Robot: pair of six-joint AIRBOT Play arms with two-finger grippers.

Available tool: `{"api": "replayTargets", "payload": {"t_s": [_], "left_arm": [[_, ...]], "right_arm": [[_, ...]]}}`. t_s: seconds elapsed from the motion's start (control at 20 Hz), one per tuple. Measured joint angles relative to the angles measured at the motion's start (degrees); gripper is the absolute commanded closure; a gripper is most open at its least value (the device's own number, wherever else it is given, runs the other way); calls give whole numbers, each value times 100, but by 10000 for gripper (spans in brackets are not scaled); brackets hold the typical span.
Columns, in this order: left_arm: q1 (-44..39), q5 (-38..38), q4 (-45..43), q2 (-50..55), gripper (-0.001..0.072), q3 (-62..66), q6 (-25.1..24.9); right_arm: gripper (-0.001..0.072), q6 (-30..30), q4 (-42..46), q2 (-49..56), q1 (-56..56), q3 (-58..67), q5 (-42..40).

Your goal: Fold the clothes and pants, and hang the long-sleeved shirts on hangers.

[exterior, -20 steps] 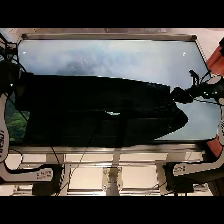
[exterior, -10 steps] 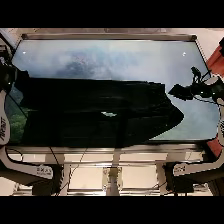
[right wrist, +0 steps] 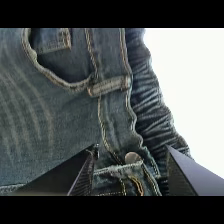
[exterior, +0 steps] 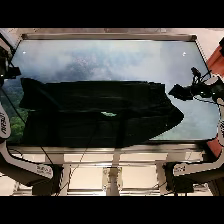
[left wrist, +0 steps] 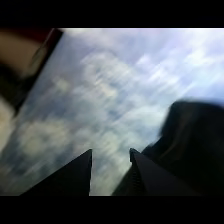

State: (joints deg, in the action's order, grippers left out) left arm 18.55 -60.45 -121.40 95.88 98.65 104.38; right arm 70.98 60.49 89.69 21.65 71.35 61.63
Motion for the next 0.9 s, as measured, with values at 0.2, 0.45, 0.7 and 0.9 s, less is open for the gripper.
{"api": "replayTargets", "payload": {"t_s": [0.2, 0.45, 0.7, 0.9], "left_arm": [[367, -1158, 448, -52, 402, 79, -743], [946, -2470, 1958, -70, 401, 68, -1626], [1178, -3556, 2441, -254, 402, -612, -1893], [1250, -3150, 2420, -796, 402, -1878, -1945]], "right_arm": [[232, 2, 63, 0, 0, 0, 184], [232, -162, 138, 0, 0, 0, 474], [232, -313, 361, 0, 7, 0, 960], [232, -415, 535, 0, 13, 0, 1296]]}}
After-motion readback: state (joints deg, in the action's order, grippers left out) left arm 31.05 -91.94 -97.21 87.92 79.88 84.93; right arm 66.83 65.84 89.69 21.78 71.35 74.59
